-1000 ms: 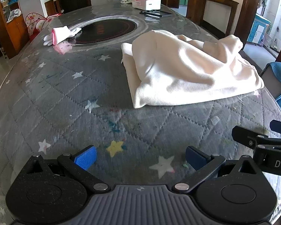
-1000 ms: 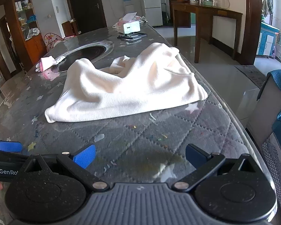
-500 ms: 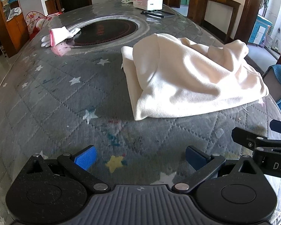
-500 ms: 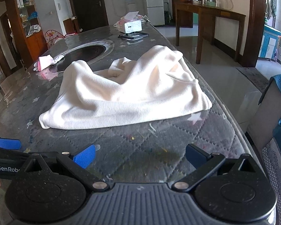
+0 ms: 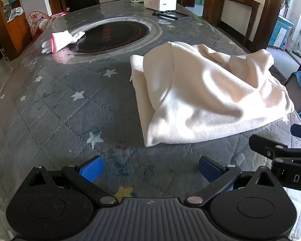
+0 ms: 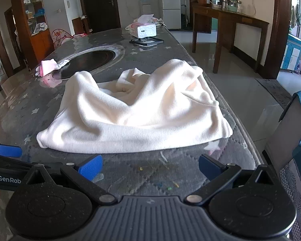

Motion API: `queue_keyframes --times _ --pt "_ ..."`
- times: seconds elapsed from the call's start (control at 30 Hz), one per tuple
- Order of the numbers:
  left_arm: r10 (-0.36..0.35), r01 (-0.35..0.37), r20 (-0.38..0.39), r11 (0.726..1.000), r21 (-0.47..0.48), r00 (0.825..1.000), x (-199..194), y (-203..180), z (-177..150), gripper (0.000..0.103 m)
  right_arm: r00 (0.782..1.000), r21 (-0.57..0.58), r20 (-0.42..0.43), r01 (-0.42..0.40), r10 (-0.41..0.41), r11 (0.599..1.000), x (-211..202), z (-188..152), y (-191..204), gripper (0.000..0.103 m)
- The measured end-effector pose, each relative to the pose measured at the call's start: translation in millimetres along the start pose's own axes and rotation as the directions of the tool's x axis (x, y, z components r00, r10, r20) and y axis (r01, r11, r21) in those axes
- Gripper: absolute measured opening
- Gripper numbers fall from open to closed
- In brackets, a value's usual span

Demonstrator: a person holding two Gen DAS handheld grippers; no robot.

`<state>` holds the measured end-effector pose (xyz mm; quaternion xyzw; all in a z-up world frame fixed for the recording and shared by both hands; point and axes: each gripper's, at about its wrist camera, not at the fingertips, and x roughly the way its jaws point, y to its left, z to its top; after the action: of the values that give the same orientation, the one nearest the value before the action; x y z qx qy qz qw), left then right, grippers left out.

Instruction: Fold clothes

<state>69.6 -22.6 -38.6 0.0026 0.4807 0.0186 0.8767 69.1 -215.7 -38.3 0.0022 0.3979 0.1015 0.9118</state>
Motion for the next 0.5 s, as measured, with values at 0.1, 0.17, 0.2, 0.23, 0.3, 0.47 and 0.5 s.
queue_keyframes --times 0.1,0.17,0.2,0.23,0.3,0.47,0.5 --pt "0.002 -0.002 -0.003 1.000 0.005 1.000 1.2 -0.7 4.0 0.103 1.000 -0.007 0.000 -0.008 0.008 1.000 2.1 4.5 -0.8 0.103" --pt "0.003 -0.003 -0.001 1.000 0.005 1.000 1.7 -0.8 6.8 0.103 1.000 -0.010 0.000 -0.015 0.015 1.000 3.7 7.8 -1.5 0.103" --pt "0.003 -0.003 -0.001 1.000 0.005 1.000 2.1 -0.8 8.3 0.103 1.000 -0.010 0.002 -0.017 0.017 1.000 4.6 9.9 -2.1 0.103" --pt "0.002 -0.002 -0.002 1.000 0.005 1.000 2.4 -0.7 9.9 0.103 1.000 -0.011 0.004 -0.019 0.019 1.000 5.4 12.2 -2.8 0.102" --pt "0.000 0.000 -0.004 1.000 0.008 1.000 3.0 -0.2 13.0 0.103 1.000 -0.013 0.008 -0.022 0.022 1.000 7.1 16.7 -4.1 0.102" --pt "0.004 -0.004 0.004 1.000 0.014 1.000 2.4 2.1 24.3 0.103 0.999 -0.016 0.019 -0.030 0.030 0.999 11.4 28.0 -7.4 0.094" --pt "0.004 -0.004 0.006 1.000 0.015 1.000 1.9 2.8 27.0 0.103 0.999 -0.016 0.023 -0.030 0.031 0.999 11.8 31.2 -8.6 0.094"
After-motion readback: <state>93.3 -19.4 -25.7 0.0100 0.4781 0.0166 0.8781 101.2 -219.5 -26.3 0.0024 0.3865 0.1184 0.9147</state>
